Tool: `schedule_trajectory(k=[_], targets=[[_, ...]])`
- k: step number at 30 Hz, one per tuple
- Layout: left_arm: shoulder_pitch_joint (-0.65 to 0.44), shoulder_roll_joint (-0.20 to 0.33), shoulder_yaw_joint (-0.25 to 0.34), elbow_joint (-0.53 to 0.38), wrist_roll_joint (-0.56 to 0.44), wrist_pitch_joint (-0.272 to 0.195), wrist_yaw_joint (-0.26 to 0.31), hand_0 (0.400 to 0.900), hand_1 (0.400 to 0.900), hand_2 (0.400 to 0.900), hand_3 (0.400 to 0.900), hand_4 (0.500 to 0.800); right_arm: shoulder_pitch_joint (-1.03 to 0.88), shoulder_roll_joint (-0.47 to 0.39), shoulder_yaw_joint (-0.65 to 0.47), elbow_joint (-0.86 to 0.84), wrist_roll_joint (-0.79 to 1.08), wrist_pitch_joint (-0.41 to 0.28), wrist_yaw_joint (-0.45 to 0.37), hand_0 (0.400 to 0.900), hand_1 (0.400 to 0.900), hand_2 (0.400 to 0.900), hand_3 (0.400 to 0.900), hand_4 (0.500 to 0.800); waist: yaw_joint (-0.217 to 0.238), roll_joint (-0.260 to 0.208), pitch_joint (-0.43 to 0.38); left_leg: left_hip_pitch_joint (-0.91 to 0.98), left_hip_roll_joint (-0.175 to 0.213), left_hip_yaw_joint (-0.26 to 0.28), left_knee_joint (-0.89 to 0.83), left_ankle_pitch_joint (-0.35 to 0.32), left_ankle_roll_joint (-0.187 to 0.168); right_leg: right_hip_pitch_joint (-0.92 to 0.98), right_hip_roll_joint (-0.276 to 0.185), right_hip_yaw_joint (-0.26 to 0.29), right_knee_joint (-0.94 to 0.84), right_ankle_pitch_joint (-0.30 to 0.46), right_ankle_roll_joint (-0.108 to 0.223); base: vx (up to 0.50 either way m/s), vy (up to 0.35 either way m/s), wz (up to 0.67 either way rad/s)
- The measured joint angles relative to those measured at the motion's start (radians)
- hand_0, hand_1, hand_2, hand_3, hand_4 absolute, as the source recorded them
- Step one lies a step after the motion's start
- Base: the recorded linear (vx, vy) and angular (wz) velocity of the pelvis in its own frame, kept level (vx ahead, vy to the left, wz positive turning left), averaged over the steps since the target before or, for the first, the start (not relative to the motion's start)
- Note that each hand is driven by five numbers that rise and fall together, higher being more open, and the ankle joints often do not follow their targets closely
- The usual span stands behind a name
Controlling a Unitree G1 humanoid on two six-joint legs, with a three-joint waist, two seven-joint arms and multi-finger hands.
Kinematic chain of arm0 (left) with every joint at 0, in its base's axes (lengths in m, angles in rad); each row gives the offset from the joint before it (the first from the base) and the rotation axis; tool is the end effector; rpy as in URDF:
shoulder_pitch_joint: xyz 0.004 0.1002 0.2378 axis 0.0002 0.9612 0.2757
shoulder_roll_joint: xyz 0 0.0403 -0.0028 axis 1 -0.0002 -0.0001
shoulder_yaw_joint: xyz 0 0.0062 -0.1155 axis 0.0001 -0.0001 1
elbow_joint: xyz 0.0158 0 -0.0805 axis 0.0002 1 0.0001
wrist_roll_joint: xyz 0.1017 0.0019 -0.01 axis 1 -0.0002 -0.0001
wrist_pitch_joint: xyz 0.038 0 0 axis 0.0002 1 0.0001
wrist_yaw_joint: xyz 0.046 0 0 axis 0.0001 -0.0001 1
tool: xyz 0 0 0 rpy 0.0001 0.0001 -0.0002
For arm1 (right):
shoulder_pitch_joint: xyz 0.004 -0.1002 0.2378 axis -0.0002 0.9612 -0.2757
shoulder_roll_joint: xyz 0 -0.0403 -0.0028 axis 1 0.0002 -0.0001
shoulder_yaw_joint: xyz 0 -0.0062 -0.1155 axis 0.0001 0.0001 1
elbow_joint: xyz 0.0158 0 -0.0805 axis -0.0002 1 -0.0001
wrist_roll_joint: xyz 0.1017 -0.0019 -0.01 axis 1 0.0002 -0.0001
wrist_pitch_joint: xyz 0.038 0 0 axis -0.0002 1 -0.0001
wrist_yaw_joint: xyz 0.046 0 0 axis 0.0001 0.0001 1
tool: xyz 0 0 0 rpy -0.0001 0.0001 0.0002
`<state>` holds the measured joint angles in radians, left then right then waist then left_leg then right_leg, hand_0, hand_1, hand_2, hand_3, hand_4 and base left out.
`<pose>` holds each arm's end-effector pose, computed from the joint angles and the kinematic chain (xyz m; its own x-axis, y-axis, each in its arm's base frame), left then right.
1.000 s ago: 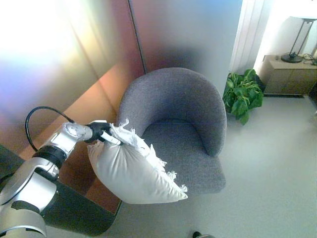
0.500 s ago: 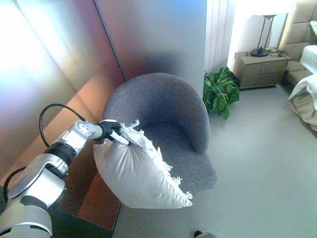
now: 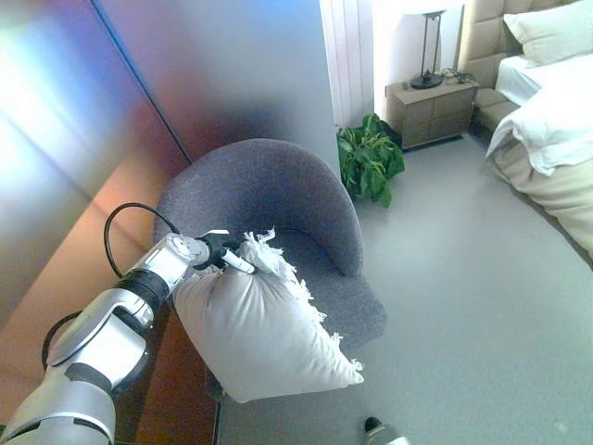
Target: Pick up the pillow and put it on the sofa.
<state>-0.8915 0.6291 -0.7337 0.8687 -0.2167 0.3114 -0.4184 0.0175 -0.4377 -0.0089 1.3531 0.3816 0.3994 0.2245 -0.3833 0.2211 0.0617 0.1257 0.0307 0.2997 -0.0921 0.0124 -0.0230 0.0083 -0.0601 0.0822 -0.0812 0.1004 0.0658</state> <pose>0.3447 0.2326 0.1040 0.7421 -0.1388 -0.6557 0.5633 0.6593 0.4980 0.0264 -0.3031 -0.1084 -0.0827 -0.0805 -0.9933 0.3989 0.9107 -0.1071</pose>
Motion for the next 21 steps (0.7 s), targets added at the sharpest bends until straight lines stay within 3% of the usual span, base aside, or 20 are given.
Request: schedule_trajectory(k=[9,21], targets=[[-0.050,-0.011,0.072,-0.002,-0.056,0.004,0.019,0.900,0.900,0.900,0.900,0.800,0.013,0.000,0.002,0.000,0.001,-0.040,0.000,0.900,0.900,0.900,0.900,0.800,0.006,0.000,0.008,0.017,0.000,0.007,0.000,-0.004,-0.001,0.015,-0.003,-0.010,0.000,0.002,0.003,0.00,-0.045,0.04],[-0.062,0.017,0.096,0.000,-0.057,0.003,0.017,0.900,0.900,0.900,0.900,0.800,0.011,0.016,0.004,-0.002,0.001,-0.041,0.001,0.900,0.900,0.900,0.900,0.800,0.037,-0.025,0.008,0.032,0.001,-0.005,0.000,-0.004,0.000,0.036,-0.003,-0.020,-0.004,0.002,0.003,-0.02,-0.018,0.02]])
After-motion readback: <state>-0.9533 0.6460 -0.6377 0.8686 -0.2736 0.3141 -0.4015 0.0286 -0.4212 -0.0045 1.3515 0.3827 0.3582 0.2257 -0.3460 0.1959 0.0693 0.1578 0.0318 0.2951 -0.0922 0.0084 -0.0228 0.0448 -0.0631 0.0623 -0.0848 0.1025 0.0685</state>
